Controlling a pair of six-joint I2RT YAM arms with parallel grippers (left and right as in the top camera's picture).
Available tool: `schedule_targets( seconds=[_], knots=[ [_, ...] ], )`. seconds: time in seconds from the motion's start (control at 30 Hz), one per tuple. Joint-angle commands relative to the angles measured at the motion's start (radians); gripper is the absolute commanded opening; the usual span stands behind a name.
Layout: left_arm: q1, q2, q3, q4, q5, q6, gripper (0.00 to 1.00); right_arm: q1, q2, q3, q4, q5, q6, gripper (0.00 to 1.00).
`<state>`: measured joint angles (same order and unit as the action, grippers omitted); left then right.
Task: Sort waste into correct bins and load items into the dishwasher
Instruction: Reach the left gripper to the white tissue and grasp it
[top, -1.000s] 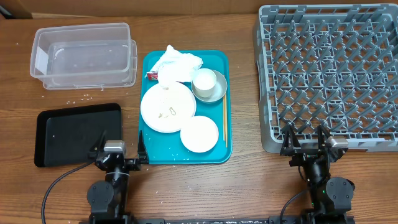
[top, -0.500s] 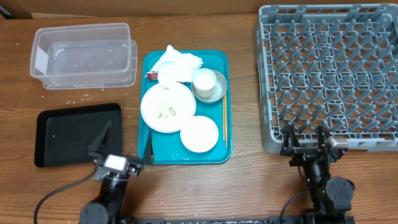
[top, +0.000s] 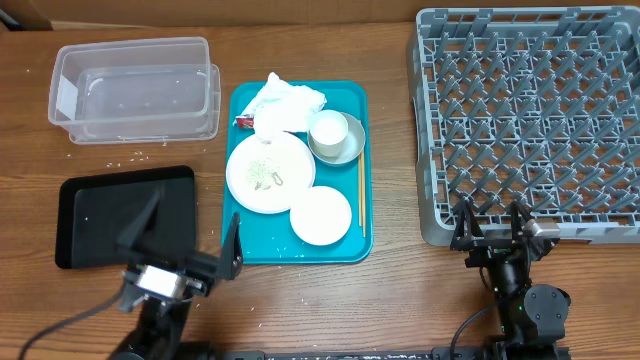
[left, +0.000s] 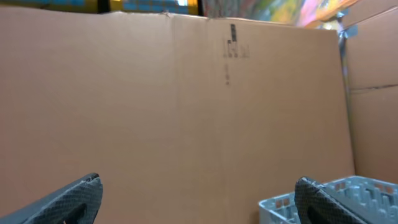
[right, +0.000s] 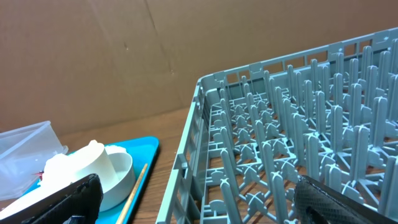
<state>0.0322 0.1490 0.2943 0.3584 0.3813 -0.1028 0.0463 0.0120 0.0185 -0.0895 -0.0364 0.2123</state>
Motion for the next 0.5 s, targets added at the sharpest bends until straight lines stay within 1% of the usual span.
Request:
schedule_targets(
  seconds=[0.0, 0.07, 0.13, 0.2, 0.23, 0.27, 0.3, 0.4, 0.47],
  knots=[
    [-0.006, 0.195, 0.181, -0.062, 0.100, -0.016, 1.00, 0.004, -0.009, -0.010, 0.005, 0.010, -0.003, 1.00],
    [-0.006, 0.339, 0.320, -0.201, 0.123, 0.004, 1.00, 0.004, -0.009, -0.010, 0.005, 0.010, -0.003, 1.00],
    [-0.006, 0.481, 0.465, -0.377, 0.167, 0.061, 1.00, 0.004, -0.009, -0.010, 0.005, 0.010, -0.003, 1.00],
    [-0.006, 0.637, 0.631, -0.575, 0.255, 0.138, 1.00, 0.004, -0.009, -0.010, 0.006, 0.010, -0.003, 1.00],
    [-0.006, 0.703, 0.703, -0.644, 0.305, 0.158, 1.00, 0.004, -0.009, -0.010, 0.005, 0.010, -0.003, 1.00],
    [-0.006, 0.757, 0.761, -0.692, 0.341, 0.160, 1.00, 0.004, -0.009, -0.010, 0.005, 0.010, -0.003, 1.00],
    [-0.006, 0.844, 0.847, -0.763, 0.343, 0.159, 1.00, 0.004, -0.009, -0.010, 0.006, 0.010, -0.003, 1.00],
    [-0.006, 0.955, 0.930, -0.764, 0.352, 0.141, 1.00, 0.004, -0.009, -0.010, 0.005, 0.010, -0.003, 1.00],
    [-0.005, 1.048, 0.998, -0.774, 0.348, 0.157, 1.00, 0.004, -0.009, -0.010, 0.005, 0.010, -0.003, 1.00]
  ],
)
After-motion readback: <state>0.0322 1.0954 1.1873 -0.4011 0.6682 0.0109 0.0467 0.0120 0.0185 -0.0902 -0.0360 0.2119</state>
